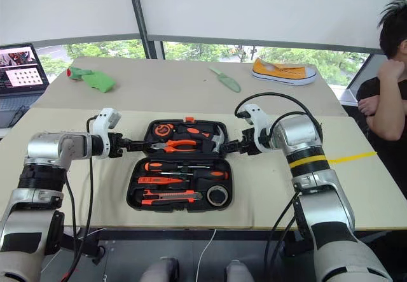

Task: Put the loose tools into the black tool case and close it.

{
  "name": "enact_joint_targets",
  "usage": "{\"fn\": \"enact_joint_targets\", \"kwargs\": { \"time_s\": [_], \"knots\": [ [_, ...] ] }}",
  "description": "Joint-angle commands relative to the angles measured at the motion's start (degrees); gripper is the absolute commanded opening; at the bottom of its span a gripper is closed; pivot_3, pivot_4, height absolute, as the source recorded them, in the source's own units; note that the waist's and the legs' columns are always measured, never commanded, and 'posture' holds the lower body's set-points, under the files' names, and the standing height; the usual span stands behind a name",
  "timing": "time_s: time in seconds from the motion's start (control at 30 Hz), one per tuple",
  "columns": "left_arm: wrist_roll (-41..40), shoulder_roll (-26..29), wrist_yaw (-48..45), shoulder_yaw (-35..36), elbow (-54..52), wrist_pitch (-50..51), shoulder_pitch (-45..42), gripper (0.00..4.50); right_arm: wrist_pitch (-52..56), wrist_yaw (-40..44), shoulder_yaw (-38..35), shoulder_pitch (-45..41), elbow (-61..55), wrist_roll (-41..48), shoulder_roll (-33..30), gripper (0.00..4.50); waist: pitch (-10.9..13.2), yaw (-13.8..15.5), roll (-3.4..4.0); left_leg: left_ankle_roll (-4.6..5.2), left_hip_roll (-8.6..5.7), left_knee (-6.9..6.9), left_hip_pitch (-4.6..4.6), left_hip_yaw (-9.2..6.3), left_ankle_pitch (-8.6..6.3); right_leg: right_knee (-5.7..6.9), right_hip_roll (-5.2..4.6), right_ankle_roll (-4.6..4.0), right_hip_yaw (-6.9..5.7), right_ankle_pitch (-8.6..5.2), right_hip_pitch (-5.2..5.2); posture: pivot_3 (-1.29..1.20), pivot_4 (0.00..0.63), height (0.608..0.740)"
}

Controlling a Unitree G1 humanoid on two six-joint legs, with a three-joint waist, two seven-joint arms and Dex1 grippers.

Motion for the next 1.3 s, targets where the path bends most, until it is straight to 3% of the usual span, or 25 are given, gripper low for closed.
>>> {"fn": "enact_joint_targets", "kwargs": {
  "time_s": [0.03, 0.1, 0.17, 0.3, 0.53, 0.57, 0.77, 0.93, 1.1, 1.2, 1.3],
  "knots": [
    [1.6, -0.1, 0.1, -0.7, 2.4, -2.0, -3.0, 4.50, -4.5, -0.9, -1.1, -2.4, 5.6, -0.8, 1.2, 4.41, 0.0, -0.1, 0.00, 0.00, 0.00, 0.00, 0.00, 0.00, 0.00, 0.00, 0.00, 0.00, 0.00, 0.00, 0.01, 0.00, 0.150, 0.740],
    [1.7, -0.2, -0.2, -1.0, 2.9, -2.0, -3.3, 4.50, -5.6, -1.0, -0.9, -2.8, 7.5, -1.1, 1.6, 4.41, 0.0, -0.2, 0.00, 0.00, 0.00, 0.00, 0.00, 0.00, 0.00, 0.00, -0.01, 0.00, 0.00, 0.00, 0.01, 0.00, 0.150, 0.740],
    [2.0, -0.2, -0.2, -0.9, 3.7, -2.2, -3.6, 4.25, -6.3, -1.3, -1.3, -3.2, 9.1, -1.1, 2.2, 3.88, 0.0, -0.2, 0.00, 0.00, 0.00, 0.00, 0.00, 0.00, 0.00, 0.01, -0.01, 0.00, 0.00, 0.00, 0.00, 0.00, 0.150, 0.740],
    [2.4, -0.2, -0.5, -0.7, 4.7, -3.7, -3.3, 3.01, -6.7, -1.8, -2.3, -3.8, 11.4, -0.5, 3.3, 2.65, 0.0, -0.2, 0.00, 0.00, 0.00, 0.00, 0.01, -0.01, 0.00, 0.03, 0.00, 0.00, 0.00, 0.00, 0.01, 0.00, 0.150, 0.740],
    [1.4, -2.3, -0.2, 1.0, 6.7, -4.7, -2.6, 0.29, -8.3, -4.3, -3.9, -4.4, 16.0, -1.3, 4.5, 0.11, 0.0, -0.1, 0.01, -0.02, -0.01, 0.04, 0.09, -0.02, 0.02, 0.08, -0.01, 0.00, -0.01, 0.00, 0.10, 0.00, 0.150, 0.740],
    [1.2, -2.7, -0.1, 1.6, 7.0, -5.3, -2.4, 0.03, -8.7, -4.9, -4.5, -4.3, 16.4, -1.1, 4.6, 0.00, 0.0, -0.1, 0.01, -0.02, -0.01, 0.04, 0.15, -0.02, 0.05, 0.10, -0.01, 0.00, -0.01, 0.01, 0.15, 0.00, 0.150, 0.740],
    [-3.3, -4.9, -1.3, 8.6, 3.8, -13.2, 1.2, 0.03, -17.1, -3.4, -11.2, -0.4, 7.6, 3.4, 4.9, 0.00, 0.0, -0.1, 0.01, -0.04, -0.03, 0.04, 0.17, -0.06, 0.20, 0.10, -0.04, 0.00, -0.02, 0.09, 0.19, 0.00, 0.150, 0.740],
    [-6.2, -7.3, -5.1, 14.4, -7.5, -33.8, 10.5, 0.03, -32.3, -1.9, -11.6, 12.0, -10.6, 2.8, 3.2, 0.00, 0.1, -0.1, 0.02, -0.04, -0.03, -0.08, -0.08, -0.05, 0.20, 0.02, -0.05, 0.01, -0.01, 0.10, -0.03, 0.00, 0.150, 0.740],
    [-5.3, -8.9, -7.4, 17.1, -15.4, -53.3, 21.0, 0.03, -61.8, -1.2, -8.2, 28.8, -19.8, -6.2, -3.0, 0.00, 0.1, 0.4, 0.01, -0.03, -0.06, -0.20, -0.29, -0.06, 0.16, -0.36, -0.07, 0.04, -0.05, 0.09, -0.07, 0.00, 0.150, 0.740],
    [-4.9, -8.8, -7.9, 17.2, -17.5, -58.6, 26.9, 0.03, -83.4, -6.1, -6.2, 35.2, -16.4, -14.8, -6.9, 0.00, 0.1, 0.5, 0.01, -0.03, -0.07, -0.19, -0.27, -0.04, 0.15, -0.41, -0.09, 0.07, -0.05, 0.09, -0.02, 0.00, 0.150, 0.740],
    [-2.8, -7.7, -9.6, 15.7, -18.2, -64.0, 32.8, 0.03, -98.0, -13.9, -4.6, 37.0, -10.2, -22.9, -9.9, 0.00, 0.1, 0.3, 0.01, -0.03, -0.08, -0.18, -0.06, -0.01, 0.16, -0.39, -0.10, 0.08, -0.02, 0.08, 0.11, 0.00, 0.150, 0.740]
  ]
}}
